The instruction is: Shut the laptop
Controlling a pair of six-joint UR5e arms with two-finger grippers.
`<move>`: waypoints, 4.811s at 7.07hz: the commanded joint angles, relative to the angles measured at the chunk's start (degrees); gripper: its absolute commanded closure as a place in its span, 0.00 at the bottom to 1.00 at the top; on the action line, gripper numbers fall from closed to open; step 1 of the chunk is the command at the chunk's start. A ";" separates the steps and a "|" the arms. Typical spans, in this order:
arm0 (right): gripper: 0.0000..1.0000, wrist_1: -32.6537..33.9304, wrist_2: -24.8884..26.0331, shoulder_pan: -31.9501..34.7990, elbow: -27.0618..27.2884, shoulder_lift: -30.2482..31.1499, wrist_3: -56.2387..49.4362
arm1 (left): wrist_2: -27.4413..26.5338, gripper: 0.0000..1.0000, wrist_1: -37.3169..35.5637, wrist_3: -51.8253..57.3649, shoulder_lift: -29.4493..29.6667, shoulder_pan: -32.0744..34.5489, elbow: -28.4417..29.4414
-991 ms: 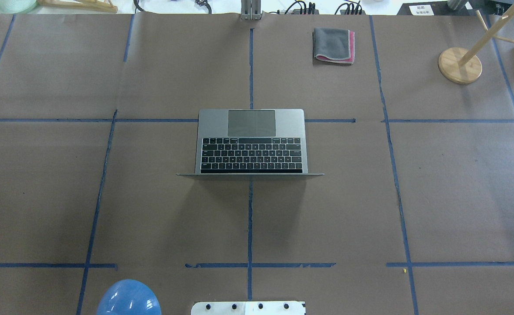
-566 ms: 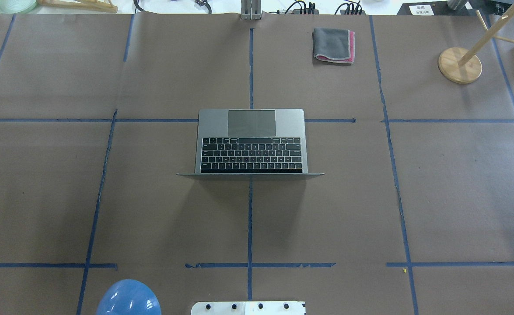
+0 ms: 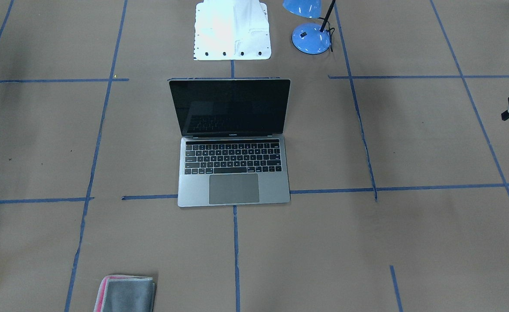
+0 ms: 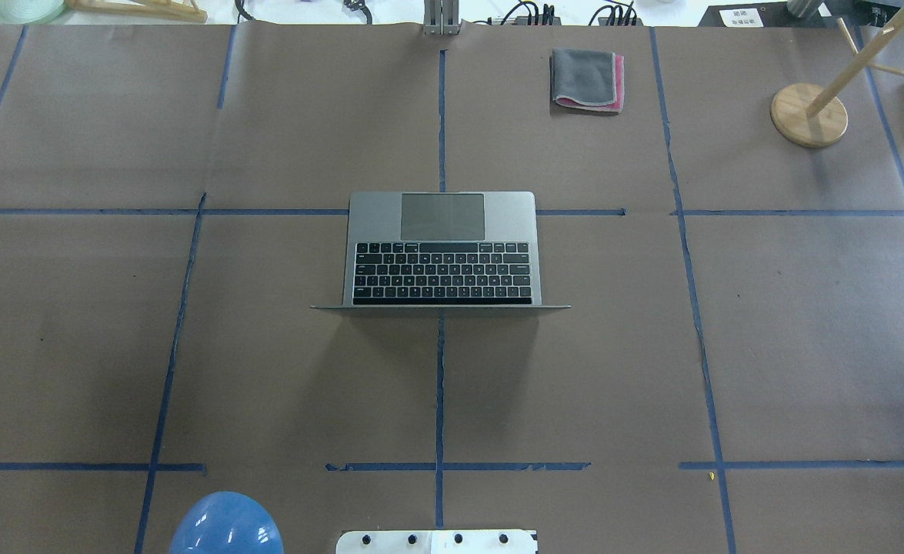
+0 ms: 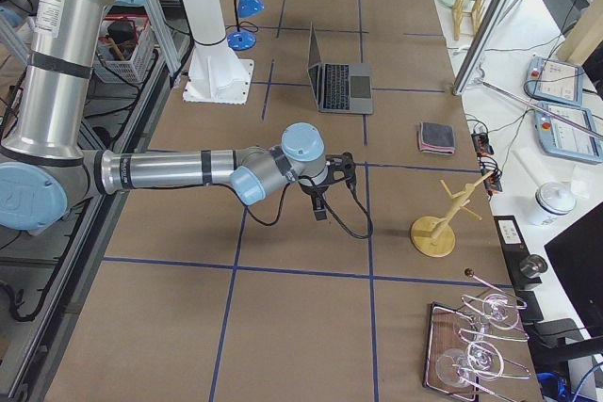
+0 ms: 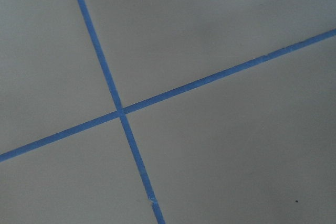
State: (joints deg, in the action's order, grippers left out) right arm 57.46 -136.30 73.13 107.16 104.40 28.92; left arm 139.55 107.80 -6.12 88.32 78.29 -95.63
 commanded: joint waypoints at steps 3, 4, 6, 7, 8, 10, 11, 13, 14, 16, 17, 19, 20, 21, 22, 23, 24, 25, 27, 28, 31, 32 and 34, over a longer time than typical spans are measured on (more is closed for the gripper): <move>0.01 -17.79 0.60 -10.01 -0.02 0.28 21.67 | -0.60 0.00 33.13 -37.50 -5.43 -12.26 -0.34; 0.02 -22.79 1.21 -11.85 -0.02 0.71 26.23 | -0.77 0.00 37.62 -44.35 -5.44 -16.11 -0.43; 0.02 -30.62 6.80 -19.12 0.59 0.63 36.16 | -0.95 0.00 44.23 -52.91 -5.44 -20.61 -0.78; 0.02 -31.79 11.37 -23.86 2.16 0.63 40.47 | -2.43 0.01 45.73 -56.68 -5.26 -22.90 -1.92; 0.02 -31.80 13.33 -27.13 4.96 0.63 43.91 | -6.27 0.01 45.84 -61.16 -5.26 -26.66 -4.71; 0.02 -31.71 23.65 -37.21 9.46 0.81 50.25 | -14.01 0.01 45.84 -69.78 -5.09 -35.36 -9.99; 0.02 -31.71 31.55 -43.79 10.69 0.72 52.27 | -18.13 0.01 45.84 -72.60 -4.91 -39.32 -11.84; 0.06 -31.28 43.01 -52.97 12.45 0.63 53.08 | -24.39 0.02 45.84 -76.31 -4.65 -44.96 -14.66; 0.15 -31.19 46.10 -55.44 13.07 0.37 54.91 | -26.59 0.04 45.84 -78.76 -2.91 -47.50 -15.20; 0.55 -31.10 46.83 -55.99 13.25 -1.55 55.28 | -35.44 0.37 45.84 -82.89 0.35 -53.91 -15.64; 0.73 -30.84 47.01 -55.99 13.16 -2.87 55.72 | -39.06 0.75 45.75 -85.26 2.02 -56.38 -16.08; 0.92 -28.57 50.50 -56.16 13.07 -6.21 58.27 | -41.10 1.00 45.75 -85.29 2.56 -56.76 -16.86; 0.99 -26.72 51.83 -56.34 13.07 -8.75 59.14 | -42.07 1.00 45.75 -85.29 3.69 -56.76 -16.96; 1.00 -24.27 54.63 -57.04 13.07 -10.95 61.85 | -48.08 1.00 45.75 -85.29 4.05 -59.63 -17.05; 1.00 -22.76 58.05 -58.61 12.99 -12.71 62.05 | -54.24 1.00 45.66 -85.29 4.66 -63.23 -17.13; 1.00 -22.14 61.04 -60.19 12.99 -13.34 62.05 | -56.47 1.00 45.66 -85.29 5.19 -64.13 -17.13; 1.00 -22.13 63.85 -61.86 12.90 -13.87 62.05 | -57.36 1.00 45.66 -85.20 5.46 -64.14 -17.13; 1.00 -21.26 65.10 -62.57 12.55 -15.52 62.05 | -58.07 1.00 45.57 -85.20 6.33 -64.14 -17.13; 1.00 -20.46 65.64 -62.58 12.11 -15.80 61.96 | -60.36 1.00 45.22 -85.02 7.65 -64.14 -17.22; 1.00 -20.46 65.64 -62.49 11.41 -15.80 61.96 | -60.45 1.00 45.14 -85.02 7.92 -64.14 -17.83; 1.00 -20.46 65.64 -62.49 11.23 -15.98 61.87 | -60.45 1.00 36.21 -84.94 10.11 -64.05 -21.52; 1.00 -20.46 65.64 -62.49 11.23 -16.07 61.87 | -60.45 1.00 35.91 -85.02 10.21 -63.62 -21.53; 1.00 -20.29 65.55 -61.71 11.23 -16.07 61.79 | -60.45 1.00 34.86 -84.76 10.29 -62.91 -21.18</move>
State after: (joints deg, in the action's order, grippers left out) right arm 37.05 -70.68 11.00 118.39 88.34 90.77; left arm 79.10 143.62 -90.99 98.49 14.94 -116.88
